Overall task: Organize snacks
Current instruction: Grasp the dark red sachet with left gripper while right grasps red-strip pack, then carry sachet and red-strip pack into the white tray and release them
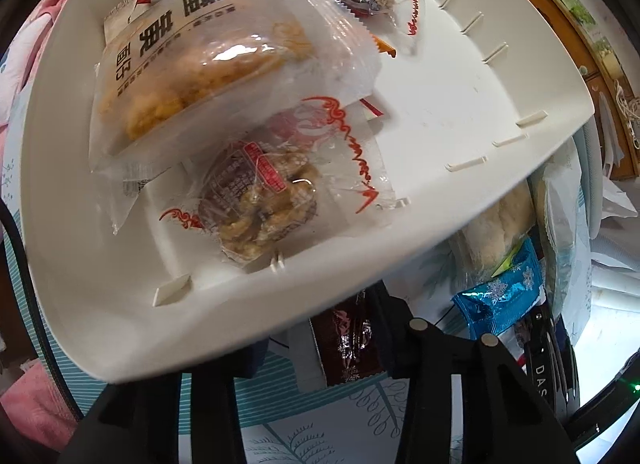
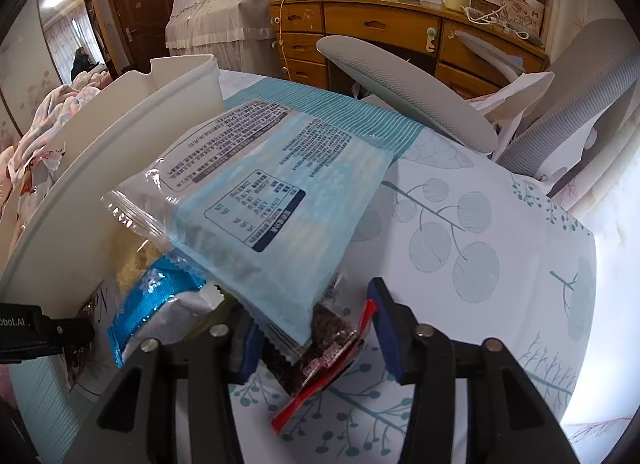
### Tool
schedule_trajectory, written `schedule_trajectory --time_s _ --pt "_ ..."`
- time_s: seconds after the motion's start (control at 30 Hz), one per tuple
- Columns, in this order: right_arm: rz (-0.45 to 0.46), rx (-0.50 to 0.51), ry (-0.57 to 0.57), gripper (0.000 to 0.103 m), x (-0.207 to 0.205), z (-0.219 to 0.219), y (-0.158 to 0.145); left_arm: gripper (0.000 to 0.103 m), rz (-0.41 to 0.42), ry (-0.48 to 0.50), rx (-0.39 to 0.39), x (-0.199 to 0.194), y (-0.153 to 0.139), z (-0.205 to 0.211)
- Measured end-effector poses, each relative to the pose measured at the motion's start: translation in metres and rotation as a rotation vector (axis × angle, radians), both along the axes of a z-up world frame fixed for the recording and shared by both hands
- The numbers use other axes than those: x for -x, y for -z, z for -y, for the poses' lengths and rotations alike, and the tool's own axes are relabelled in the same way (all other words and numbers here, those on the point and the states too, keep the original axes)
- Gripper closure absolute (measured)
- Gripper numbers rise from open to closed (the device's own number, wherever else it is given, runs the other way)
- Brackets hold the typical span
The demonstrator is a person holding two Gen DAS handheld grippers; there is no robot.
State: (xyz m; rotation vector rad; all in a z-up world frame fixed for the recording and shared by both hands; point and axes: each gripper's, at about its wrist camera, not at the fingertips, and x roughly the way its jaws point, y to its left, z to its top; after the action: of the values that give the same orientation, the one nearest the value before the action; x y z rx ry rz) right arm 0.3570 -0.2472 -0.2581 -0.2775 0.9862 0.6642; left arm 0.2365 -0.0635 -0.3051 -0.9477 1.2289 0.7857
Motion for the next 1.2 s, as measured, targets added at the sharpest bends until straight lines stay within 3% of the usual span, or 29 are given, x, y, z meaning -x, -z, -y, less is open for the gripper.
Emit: schedule_trajectory --time_s 0.4,0.67,0.87,0.93,1.2 --pt "-0.152 -0.046 0.152 0.077 0.012 0.013 -0.003 0.066 -0.044 0.031 0.061 0.027 0.004 -0.006" --pt "-0.264 -0.104 0.242 0.085 0.041 0.032 -0.009 0.067 -0.099 0.102 0.121 0.051 0.006 0.002" --pt "-0.292 -0.121 0.263 0.086 0.072 0.043 -0.021 0.067 -0.103 0.204 0.114 0.063 -0.006 0.016" --pt "-0.307 -0.138 0.277 0.097 0.082 0.048 -0.025 0.067 -0.101 0.238 0.108 0.062 -0.011 0.018" --pt "-0.309 -0.192 0.345 0.098 0.112 0.066 -0.050 0.067 -0.072 0.349 0.086 0.061 -0.045 0.042"
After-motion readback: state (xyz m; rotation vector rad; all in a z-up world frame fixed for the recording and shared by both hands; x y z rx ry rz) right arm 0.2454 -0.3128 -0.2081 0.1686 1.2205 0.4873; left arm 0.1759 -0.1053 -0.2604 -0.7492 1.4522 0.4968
